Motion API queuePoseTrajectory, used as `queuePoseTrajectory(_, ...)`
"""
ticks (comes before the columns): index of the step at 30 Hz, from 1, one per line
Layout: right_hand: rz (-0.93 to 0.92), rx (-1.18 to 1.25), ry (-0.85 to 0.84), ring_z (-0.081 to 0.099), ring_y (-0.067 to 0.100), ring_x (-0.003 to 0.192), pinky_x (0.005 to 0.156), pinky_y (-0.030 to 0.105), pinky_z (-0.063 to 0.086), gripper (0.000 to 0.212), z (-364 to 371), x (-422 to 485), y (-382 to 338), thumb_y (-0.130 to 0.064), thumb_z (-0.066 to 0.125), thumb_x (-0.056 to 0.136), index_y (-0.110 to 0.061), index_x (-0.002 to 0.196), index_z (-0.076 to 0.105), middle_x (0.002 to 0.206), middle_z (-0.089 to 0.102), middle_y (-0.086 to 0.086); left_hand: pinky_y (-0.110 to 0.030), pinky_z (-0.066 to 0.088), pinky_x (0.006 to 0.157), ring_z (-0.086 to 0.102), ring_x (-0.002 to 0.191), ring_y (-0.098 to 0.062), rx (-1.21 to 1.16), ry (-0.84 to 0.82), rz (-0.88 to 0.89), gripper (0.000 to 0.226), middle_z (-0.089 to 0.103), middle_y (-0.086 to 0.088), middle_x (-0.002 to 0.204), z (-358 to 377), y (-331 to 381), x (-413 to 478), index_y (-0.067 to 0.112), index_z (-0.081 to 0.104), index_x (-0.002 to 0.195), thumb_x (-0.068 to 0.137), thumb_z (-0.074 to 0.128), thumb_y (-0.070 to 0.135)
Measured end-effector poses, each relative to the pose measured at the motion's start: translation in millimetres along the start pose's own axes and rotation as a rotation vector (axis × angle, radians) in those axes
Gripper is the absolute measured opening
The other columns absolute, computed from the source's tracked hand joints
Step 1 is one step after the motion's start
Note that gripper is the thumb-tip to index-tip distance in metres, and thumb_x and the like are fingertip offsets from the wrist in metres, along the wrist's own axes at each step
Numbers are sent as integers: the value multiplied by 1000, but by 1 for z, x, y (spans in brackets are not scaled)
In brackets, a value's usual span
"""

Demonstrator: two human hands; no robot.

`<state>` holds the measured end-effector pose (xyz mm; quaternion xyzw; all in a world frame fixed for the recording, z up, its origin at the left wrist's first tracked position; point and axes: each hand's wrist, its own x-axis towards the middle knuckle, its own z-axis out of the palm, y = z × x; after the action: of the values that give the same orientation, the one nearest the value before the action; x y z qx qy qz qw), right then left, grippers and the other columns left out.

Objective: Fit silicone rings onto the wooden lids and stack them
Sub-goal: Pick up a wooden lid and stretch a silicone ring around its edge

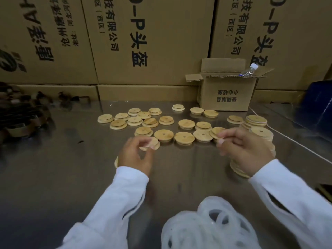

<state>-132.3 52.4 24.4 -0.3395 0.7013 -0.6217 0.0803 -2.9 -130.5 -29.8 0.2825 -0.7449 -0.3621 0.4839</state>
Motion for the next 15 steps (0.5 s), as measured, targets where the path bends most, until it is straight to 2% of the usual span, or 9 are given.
queuePoseTrajectory(1, 0, 12, -20, 56, 16, 65, 52, 8, 43, 20, 6, -5, 8, 4, 58, 82, -16, 79, 61, 75, 61, 8, -20, 38, 82, 58, 96, -18, 124, 34, -34, 20, 60, -2, 98, -5, -9, 5, 20, 64, 93, 78, 66, 7)
queuePoseTrajectory(3, -5, -2, -56, 57, 18, 67, 55, 10, 47, 20, 13, -13, 23, 5, 58, 82, -15, 81, 61, 76, 61, 10, -30, 36, 92, 48, 113, -30, 338, 21, -182, 34, 53, -12, 117, -11, -26, 13, 14, 61, 110, 77, 69, 15)
queuePoseTrajectory(5, -16, -57, -80, 58, 19, 68, 60, 12, 48, 20, 15, -18, 34, 4, 58, 83, -16, 82, 61, 75, 61, 9, -36, 35, 100, 41, 122, -33, 444, -60, -346, 50, 47, -14, 128, -14, -35, 17, 14, 52, 122, 76, 70, 23)
queuePoseTrajectory(7, -28, -114, -92, 58, 19, 65, 62, 13, 48, 21, 13, -20, 40, 3, 59, 83, -18, 81, 61, 74, 61, 7, -38, 37, 102, 43, 122, -34, 481, -121, -422, 57, 48, -13, 130, -14, -40, 19, 15, 47, 128, 76, 69, 27)
queuePoseTrajectory(13, -18, -122, -75, 57, 19, 63, 62, 16, 48, 22, 10, -18, 48, 2, 58, 83, -19, 80, 60, 71, 60, 7, -39, 41, 98, 49, 117, -32, 520, -160, -394, 61, 54, -8, 126, -16, -33, 19, 20, 44, 127, 74, 73, 30)
queuePoseTrajectory(15, -15, -123, -72, 58, 18, 63, 65, 19, 49, 20, 12, -18, 49, 0, 58, 84, -20, 80, 60, 72, 61, 7, -38, 38, 98, 48, 118, -32, 507, -124, -269, 61, 55, -6, 126, -14, -17, 15, 21, 46, 127, 73, 73, 30)
